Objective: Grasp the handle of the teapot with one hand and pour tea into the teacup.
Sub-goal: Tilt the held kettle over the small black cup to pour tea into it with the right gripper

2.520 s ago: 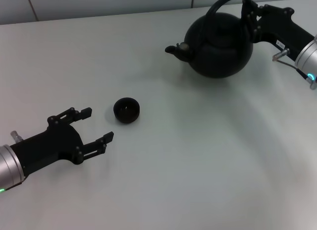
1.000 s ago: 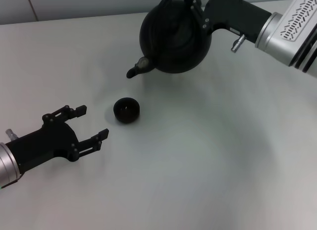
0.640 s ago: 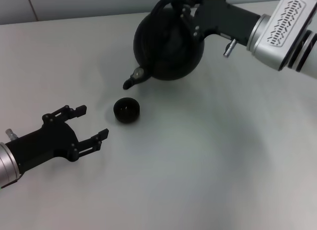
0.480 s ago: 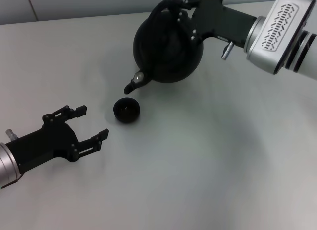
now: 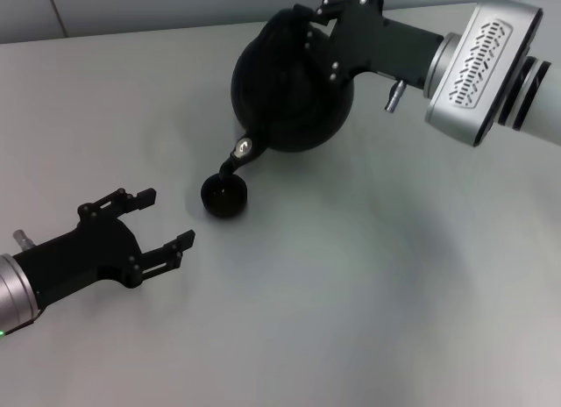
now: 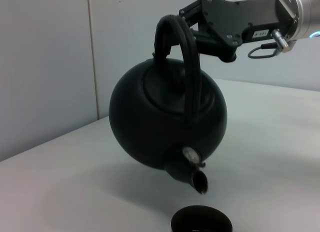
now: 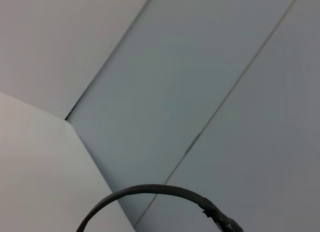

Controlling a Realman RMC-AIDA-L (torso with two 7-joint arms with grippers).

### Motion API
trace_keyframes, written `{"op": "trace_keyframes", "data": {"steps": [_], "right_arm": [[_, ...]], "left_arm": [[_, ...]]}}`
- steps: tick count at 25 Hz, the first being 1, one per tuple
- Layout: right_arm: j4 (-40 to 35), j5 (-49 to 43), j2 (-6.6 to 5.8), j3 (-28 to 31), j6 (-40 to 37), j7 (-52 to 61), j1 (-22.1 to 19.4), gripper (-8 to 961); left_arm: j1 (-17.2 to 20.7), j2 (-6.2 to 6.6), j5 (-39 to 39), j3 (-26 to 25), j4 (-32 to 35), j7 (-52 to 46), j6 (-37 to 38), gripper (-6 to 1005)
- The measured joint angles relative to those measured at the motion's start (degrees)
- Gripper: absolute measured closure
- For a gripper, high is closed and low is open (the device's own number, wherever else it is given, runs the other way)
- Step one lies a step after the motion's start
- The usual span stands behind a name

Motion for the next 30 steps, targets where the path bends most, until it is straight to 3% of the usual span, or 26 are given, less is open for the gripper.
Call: {"op": "trace_keyframes", "data": {"steps": [30], "right_arm": [[-2.7,0.3,-0.05,-3.1,0.0,-0.6,-0.3,885]], "left_arm": [[-0.1,0.0,0.0,0.2,-0.1,-0.1,0.0,197]]}}
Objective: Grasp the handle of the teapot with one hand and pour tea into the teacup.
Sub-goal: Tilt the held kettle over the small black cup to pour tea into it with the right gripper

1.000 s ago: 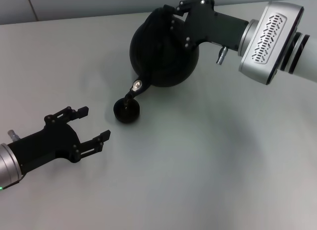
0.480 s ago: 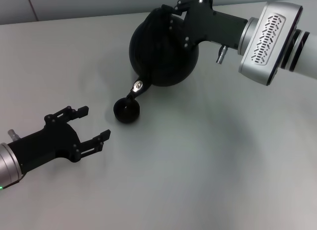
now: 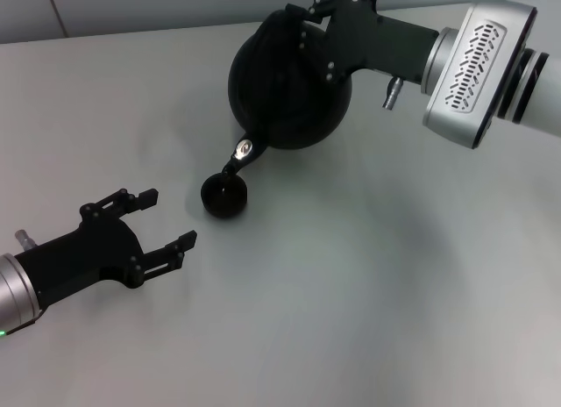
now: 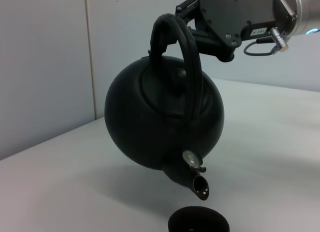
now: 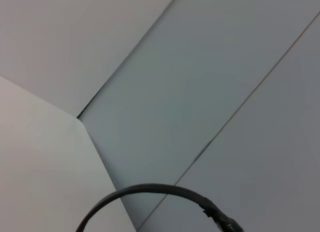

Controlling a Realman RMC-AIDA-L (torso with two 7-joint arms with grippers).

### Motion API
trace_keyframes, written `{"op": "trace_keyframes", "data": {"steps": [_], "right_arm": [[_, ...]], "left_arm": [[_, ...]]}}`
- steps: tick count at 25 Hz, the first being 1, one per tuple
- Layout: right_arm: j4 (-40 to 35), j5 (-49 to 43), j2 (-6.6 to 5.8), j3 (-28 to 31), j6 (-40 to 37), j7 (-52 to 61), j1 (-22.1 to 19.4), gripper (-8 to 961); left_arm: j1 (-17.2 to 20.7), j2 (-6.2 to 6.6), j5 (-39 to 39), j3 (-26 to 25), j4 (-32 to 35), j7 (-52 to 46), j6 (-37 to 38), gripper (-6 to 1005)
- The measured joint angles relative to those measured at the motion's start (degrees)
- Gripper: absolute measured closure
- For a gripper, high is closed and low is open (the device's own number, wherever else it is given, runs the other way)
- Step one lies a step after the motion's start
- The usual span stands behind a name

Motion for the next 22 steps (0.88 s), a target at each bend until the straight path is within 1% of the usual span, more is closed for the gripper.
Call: {"op": "trace_keyframes", "data": {"steps": [18,22], "right_arm": [[-0.1,0.2,0.09,-1.4,0.7,-1.6,0.1,884],[-0.1,0.2,0.09,-1.5,0.7,-1.6,0.2,884]], "left_arm": [[-0.1,0.0,0.1,0.0,-0.3,0.0,-0.1,197],[-0.6,0.0,1.3,-0.5,-0.7,-0.3,0.1,197]]}}
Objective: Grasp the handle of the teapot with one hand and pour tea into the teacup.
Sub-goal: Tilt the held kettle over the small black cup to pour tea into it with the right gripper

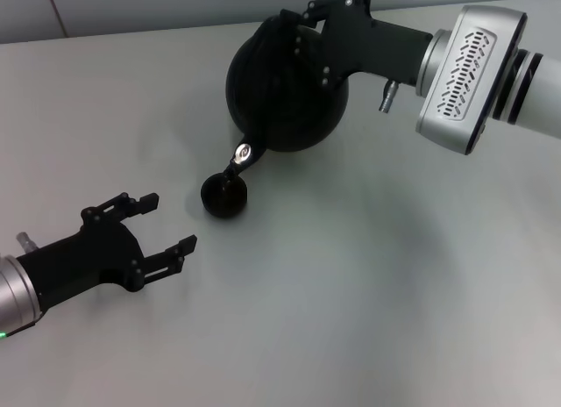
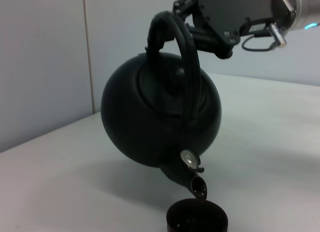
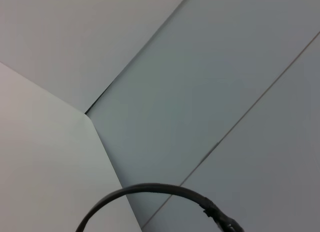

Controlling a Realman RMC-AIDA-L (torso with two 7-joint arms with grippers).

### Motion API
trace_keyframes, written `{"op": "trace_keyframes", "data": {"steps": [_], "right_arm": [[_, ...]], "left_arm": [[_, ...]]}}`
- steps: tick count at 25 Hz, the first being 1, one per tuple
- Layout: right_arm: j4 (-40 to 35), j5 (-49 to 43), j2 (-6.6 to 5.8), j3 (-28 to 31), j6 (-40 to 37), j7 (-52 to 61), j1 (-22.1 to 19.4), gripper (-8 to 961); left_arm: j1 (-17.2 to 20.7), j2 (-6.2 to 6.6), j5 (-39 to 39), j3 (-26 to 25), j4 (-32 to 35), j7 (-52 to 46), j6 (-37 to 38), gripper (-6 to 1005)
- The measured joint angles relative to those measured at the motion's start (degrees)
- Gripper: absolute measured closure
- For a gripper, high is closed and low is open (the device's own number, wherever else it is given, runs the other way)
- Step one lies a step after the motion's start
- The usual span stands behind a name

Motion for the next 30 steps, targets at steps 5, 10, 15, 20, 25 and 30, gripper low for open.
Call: {"op": "trace_keyframes", "data": {"steps": [5,10,15,20,25,30], "right_arm": [[0.0,0.0,0.0,-0.1,0.0,0.0,0.1,884],[0.0,0.0,0.0,-0.1,0.2,0.0,0.1,884],[-0.5,0.3,0.0,-1.4,0.7,0.0,0.1,884],[-1.5,4.2,0.0,-5.9,2.3,0.0,-0.5,883],[-2.3,6.7,0.0,-8.7,3.8,0.6,-1.0,883],[-2.1,6.8,0.0,-8.8,4.1,1.5,-1.1,883]], "left_arm": [[-0.2,0.0,0.2,-0.1,-0.2,-0.1,0.0,197],[-0.2,0.0,0.2,-0.1,-0.2,-0.1,0.1,197],[-0.2,0.0,0.2,-0.1,-0.2,-0.1,0.1,197],[-0.2,0.0,0.2,-0.1,-0.2,-0.1,0.1,197],[-0.2,0.0,0.2,-0.1,-0.2,-0.1,0.1,197],[-0.2,0.0,0.2,-0.1,-0.2,-0.1,0.1,197]]}}
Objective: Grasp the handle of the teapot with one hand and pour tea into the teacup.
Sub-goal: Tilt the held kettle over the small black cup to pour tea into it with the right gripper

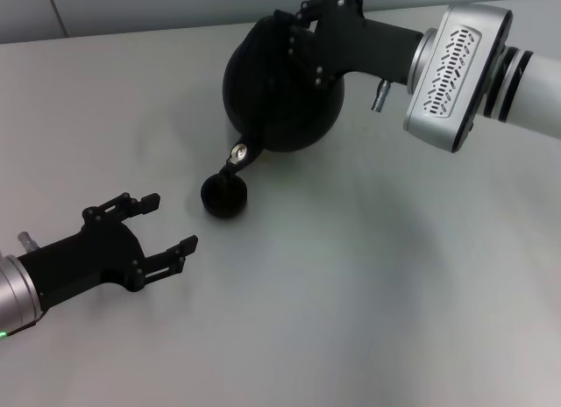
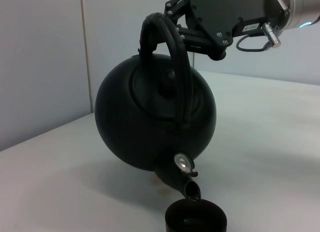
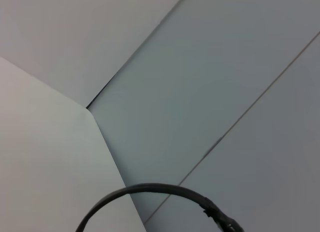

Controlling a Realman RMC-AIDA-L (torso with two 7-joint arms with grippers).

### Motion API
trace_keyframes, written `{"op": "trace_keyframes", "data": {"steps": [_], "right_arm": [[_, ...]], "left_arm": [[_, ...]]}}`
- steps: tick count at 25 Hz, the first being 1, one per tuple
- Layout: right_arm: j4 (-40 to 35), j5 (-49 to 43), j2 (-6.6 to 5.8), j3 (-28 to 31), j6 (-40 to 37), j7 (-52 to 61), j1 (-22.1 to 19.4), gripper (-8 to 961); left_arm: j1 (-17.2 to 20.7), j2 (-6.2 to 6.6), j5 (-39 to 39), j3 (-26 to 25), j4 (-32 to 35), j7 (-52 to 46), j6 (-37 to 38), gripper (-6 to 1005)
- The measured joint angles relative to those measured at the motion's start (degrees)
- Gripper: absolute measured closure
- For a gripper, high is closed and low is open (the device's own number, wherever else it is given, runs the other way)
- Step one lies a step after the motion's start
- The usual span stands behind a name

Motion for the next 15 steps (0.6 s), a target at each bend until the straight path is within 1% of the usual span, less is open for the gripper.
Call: {"op": "trace_keyframes", "data": {"steps": [9,15], "right_arm": [[-0.3,0.0,-0.2,0.3,-0.3,8.9,-1.1,883],[-0.4,1.0,-0.63,2.7,-0.2,20.4,-2.3,883]], "left_arm": [[0.0,0.0,0.0,0.0,0.0,0.0,0.0,197],[0.2,0.0,0.0,0.0,0.3,0.0,0.1,197]]}}
